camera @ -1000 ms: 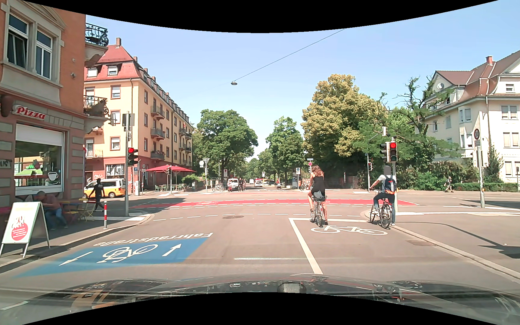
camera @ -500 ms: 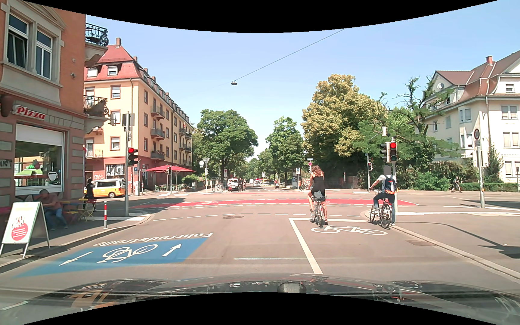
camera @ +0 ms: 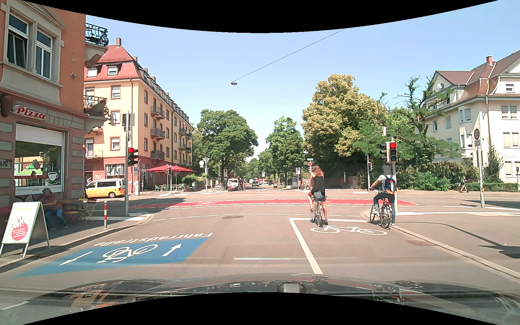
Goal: Follow the waypoints while adhering to traffic rules and regulations
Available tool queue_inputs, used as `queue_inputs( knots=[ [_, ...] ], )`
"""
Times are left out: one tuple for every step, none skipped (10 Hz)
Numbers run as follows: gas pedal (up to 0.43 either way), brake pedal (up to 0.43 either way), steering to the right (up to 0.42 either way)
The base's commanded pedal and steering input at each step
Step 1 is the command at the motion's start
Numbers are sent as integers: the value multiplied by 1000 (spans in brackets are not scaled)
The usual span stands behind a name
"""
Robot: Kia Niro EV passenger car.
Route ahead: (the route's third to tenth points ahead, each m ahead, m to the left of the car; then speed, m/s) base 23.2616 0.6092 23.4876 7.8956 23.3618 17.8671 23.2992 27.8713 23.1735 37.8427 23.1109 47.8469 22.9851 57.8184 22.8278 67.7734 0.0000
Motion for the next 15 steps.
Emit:
queue_inputs(
  knots=[
    [0, 244, 3],
    [0, 244, 3],
    [0, 244, 3],
    [0, 244, 3],
    [0, 244, 3],
    [0, 250, 3],
    [0, 244, 3],
    [0, 244, 3],
    [0, 244, 3],
    [0, 244, 3],
    [0, 244, 3],
    [0, 244, 3],
    [0, 244, 3],
    [0, 244, 3],
    [0, 244, 3]
  ],
)
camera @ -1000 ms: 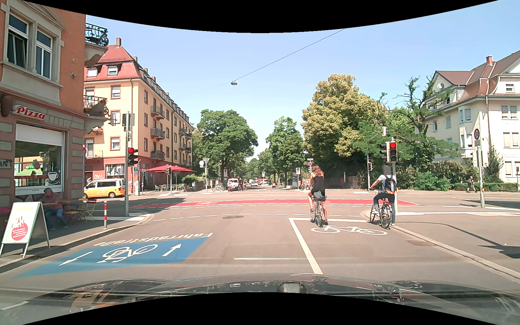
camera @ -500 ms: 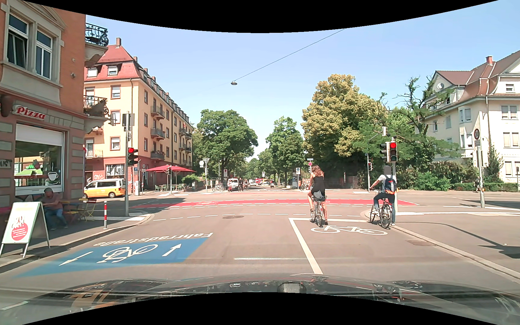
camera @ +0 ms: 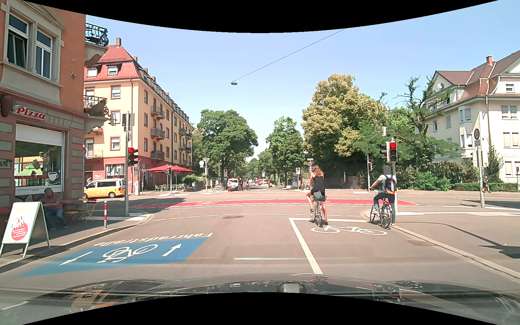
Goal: Follow the waypoints while adhering to traffic rules and regulations
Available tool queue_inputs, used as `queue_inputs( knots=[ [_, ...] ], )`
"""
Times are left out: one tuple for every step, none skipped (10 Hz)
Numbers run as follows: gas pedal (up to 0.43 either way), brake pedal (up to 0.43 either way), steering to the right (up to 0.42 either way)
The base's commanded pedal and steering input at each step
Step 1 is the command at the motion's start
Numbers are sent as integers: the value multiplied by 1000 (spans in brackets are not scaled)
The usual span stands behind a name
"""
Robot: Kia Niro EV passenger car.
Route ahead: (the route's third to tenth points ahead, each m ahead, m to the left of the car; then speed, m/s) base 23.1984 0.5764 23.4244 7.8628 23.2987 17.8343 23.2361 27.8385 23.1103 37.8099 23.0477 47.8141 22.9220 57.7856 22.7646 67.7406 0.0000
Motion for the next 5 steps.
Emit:
queue_inputs(
  knots=[
    [0, 244, 3],
    [0, 244, 3],
    [0, 244, 3],
    [0, 244, 3],
    [0, 244, 3]
  ],
)
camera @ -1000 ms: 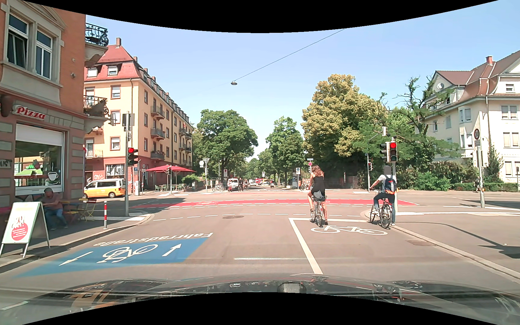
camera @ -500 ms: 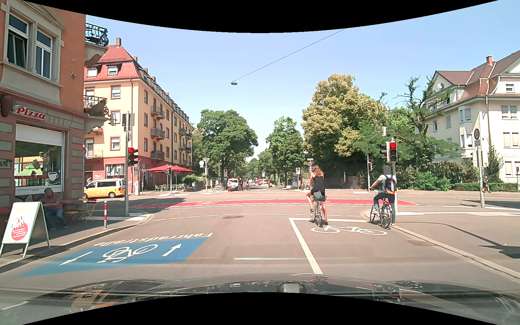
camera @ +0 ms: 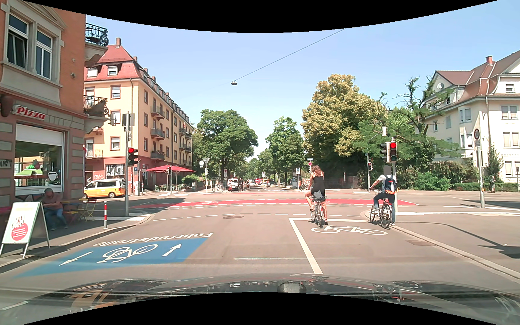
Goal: Follow the waypoints while adhering to traffic rules and regulations
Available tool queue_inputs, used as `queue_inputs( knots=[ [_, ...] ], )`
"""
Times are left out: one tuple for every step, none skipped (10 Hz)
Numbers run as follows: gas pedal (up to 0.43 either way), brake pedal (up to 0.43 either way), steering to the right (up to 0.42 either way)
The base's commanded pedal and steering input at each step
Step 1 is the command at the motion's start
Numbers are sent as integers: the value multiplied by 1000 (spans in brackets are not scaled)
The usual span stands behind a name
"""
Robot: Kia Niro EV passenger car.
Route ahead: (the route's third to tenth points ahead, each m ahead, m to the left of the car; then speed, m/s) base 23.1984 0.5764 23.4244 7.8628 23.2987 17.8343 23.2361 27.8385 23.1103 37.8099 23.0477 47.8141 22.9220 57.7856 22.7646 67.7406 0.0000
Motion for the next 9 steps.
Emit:
queue_inputs(
  knots=[
    [0, 244, 3],
    [0, 244, 3],
    [0, 244, 3],
    [0, 244, 3],
    [0, 244, 3],
    [0, 244, 3],
    [0, 244, 3],
    [0, 244, 3],
    [0, 244, 3]
  ],
)
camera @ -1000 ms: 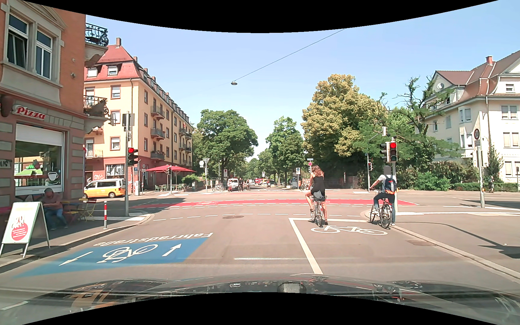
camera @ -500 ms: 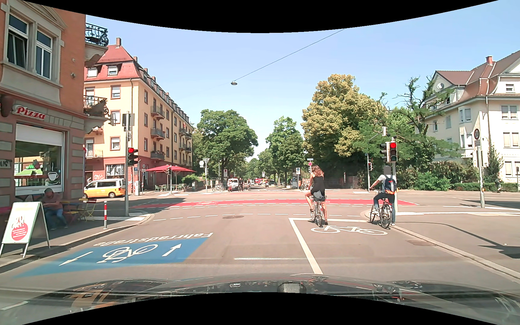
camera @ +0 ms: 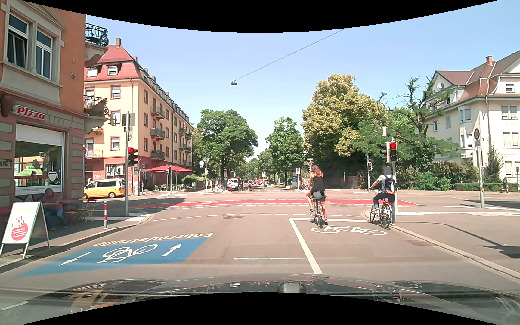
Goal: Follow the waypoints while adhering to traffic rules and regulations
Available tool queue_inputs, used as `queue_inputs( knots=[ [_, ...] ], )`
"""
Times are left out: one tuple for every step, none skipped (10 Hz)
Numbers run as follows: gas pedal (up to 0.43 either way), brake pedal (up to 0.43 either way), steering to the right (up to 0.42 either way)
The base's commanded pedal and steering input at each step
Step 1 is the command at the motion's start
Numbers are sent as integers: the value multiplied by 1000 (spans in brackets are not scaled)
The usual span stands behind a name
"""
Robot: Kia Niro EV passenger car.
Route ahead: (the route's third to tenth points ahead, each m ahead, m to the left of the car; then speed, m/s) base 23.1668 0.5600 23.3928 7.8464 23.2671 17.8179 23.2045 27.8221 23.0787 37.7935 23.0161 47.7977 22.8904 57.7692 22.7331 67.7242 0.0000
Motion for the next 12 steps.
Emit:
queue_inputs(
  knots=[
    [0, 244, 3],
    [0, 244, 3],
    [0, 244, 3],
    [0, 244, 3],
    [0, 250, 3],
    [0, 244, 3],
    [0, 244, 3],
    [0, 244, 3],
    [0, 250, 3],
    [0, 244, 3],
    [0, 244, 3],
    [0, 250, 3]
  ],
)
